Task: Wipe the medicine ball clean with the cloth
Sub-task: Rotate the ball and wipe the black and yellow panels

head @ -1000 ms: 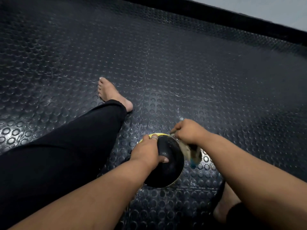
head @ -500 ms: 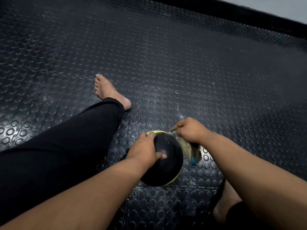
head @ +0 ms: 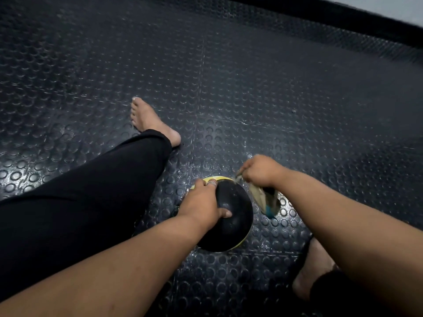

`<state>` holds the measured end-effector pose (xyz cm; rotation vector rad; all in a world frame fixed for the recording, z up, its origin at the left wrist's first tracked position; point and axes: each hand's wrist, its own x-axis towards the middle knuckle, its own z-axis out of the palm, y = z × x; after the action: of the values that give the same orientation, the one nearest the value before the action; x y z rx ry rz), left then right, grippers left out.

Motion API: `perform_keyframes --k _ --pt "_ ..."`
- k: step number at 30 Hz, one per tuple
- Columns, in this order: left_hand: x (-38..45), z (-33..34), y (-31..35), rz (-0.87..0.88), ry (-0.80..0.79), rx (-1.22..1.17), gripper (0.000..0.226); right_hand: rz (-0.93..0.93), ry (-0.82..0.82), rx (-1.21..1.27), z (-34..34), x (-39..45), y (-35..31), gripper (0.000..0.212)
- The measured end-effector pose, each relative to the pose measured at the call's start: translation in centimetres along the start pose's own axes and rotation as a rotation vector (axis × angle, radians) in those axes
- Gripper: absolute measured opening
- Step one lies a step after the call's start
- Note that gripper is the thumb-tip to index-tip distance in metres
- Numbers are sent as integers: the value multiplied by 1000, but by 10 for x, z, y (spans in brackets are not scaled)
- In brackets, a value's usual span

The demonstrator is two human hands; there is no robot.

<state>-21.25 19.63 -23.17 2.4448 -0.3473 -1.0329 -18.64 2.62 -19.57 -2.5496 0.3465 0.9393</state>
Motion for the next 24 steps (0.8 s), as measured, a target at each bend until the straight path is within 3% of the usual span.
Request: perform_keyframes --k 8,14,19,24 --pt "-1 1 -2 -24 -3 -6 77 6 85 51 37 -17 -11 25" --pt "-6 6 3 -9 -24 36 80 -3 -130 -140 12 -26 -9 25" --pt "-8 7 1 -11 -16 58 81 49 87 -58 14 -12 -13 30" --pt "-2 3 -1 -22 -8 5 75 17 95 77 43 -22 -15 36"
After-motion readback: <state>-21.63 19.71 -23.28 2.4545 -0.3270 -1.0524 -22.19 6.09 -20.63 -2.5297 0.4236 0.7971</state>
